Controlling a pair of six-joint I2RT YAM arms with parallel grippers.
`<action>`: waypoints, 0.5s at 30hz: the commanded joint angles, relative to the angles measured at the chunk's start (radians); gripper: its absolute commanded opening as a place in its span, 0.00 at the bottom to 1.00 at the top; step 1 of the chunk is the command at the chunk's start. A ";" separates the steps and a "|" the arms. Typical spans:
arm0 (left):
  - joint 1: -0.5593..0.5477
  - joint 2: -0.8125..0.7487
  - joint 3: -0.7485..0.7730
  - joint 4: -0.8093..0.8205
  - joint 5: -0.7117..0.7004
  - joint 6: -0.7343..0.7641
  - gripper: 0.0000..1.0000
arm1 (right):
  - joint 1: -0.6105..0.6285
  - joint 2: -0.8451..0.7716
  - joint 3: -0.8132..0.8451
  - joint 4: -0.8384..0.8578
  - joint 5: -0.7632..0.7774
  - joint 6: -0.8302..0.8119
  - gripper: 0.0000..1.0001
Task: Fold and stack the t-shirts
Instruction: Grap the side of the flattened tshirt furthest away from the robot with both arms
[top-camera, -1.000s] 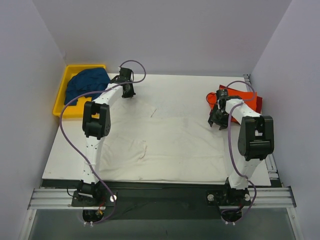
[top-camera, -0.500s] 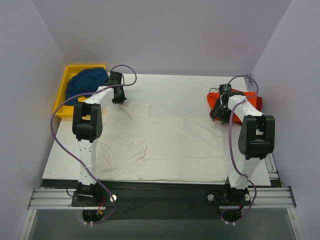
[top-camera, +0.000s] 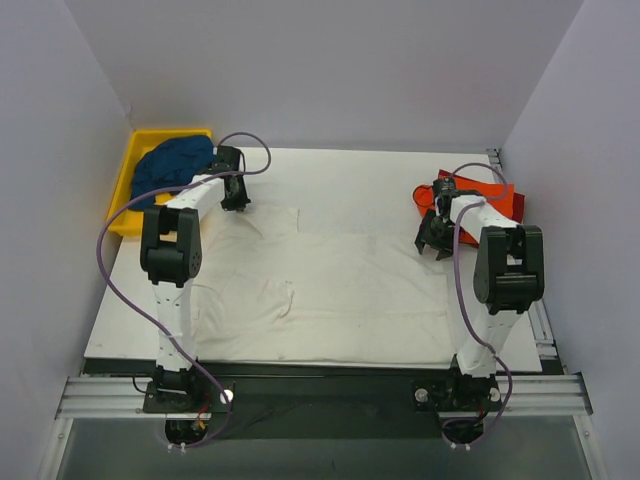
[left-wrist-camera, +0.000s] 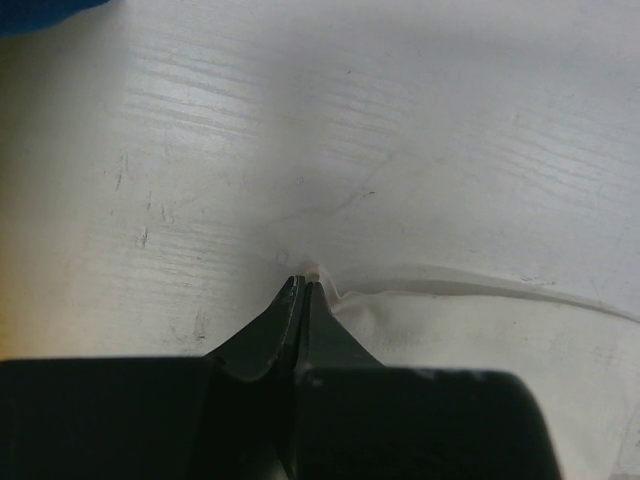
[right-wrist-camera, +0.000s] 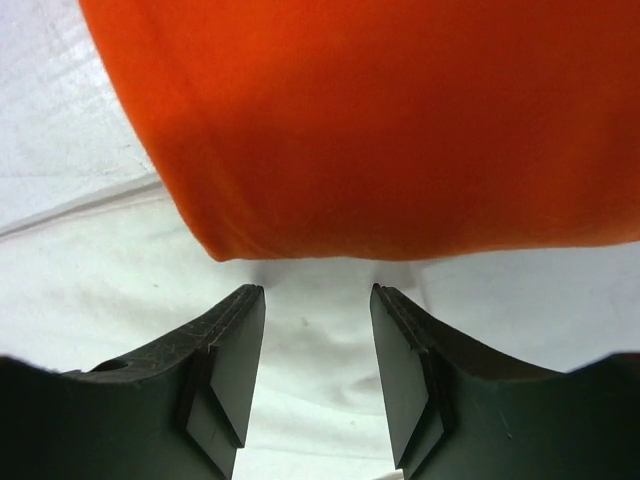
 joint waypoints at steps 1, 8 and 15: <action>0.007 -0.075 -0.010 0.031 0.021 0.009 0.00 | 0.018 0.020 -0.024 -0.039 -0.043 0.010 0.47; 0.016 -0.091 -0.020 0.029 0.047 0.009 0.00 | 0.062 0.002 -0.099 -0.050 -0.049 0.039 0.47; 0.036 -0.117 -0.036 0.023 0.057 0.016 0.00 | 0.120 -0.055 -0.185 -0.071 -0.038 0.088 0.46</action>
